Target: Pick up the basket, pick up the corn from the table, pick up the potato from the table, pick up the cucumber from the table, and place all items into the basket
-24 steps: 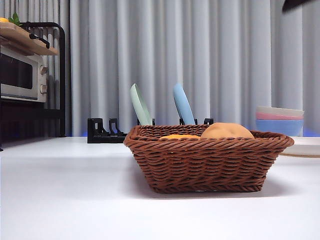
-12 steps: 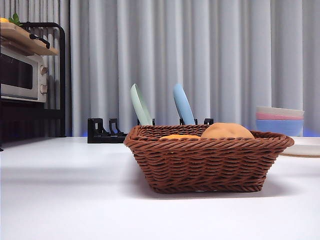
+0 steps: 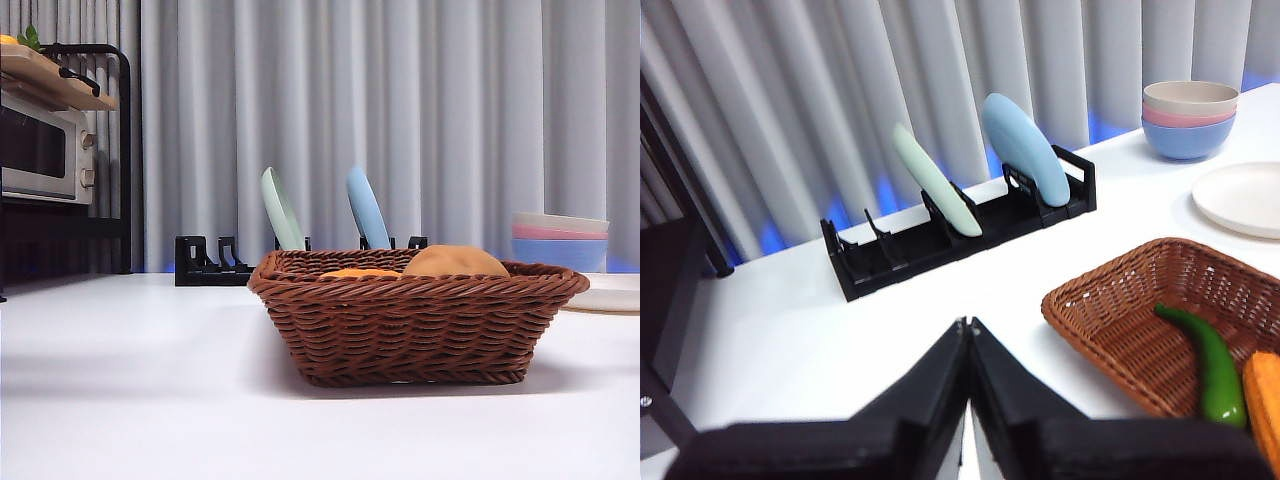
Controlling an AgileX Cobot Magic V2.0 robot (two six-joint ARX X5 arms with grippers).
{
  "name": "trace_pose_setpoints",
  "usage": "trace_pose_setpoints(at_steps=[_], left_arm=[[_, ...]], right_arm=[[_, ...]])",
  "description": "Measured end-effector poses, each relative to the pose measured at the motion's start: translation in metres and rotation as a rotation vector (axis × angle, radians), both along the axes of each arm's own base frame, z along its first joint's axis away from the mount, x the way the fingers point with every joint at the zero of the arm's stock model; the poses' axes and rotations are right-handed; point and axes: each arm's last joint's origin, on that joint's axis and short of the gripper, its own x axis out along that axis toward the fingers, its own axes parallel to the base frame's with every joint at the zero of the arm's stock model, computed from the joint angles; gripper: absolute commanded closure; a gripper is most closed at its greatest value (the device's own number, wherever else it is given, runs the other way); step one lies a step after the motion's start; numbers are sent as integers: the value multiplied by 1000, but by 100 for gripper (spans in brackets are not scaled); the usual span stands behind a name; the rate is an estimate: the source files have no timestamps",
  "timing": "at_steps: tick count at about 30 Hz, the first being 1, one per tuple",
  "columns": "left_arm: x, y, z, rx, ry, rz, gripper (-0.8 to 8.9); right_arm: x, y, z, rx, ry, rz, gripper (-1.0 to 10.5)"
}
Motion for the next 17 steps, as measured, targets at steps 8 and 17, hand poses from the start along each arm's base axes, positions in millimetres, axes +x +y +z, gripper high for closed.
trace_pose_setpoints(at_steps=[8,17], left_arm=[[2,-2,-12,73,97,1,815],[-6,13,-13,55,92,24,815]], right_arm=[[1,-1,0,23,7,-31,945],[1,-1,-1,23,8,-33,945]])
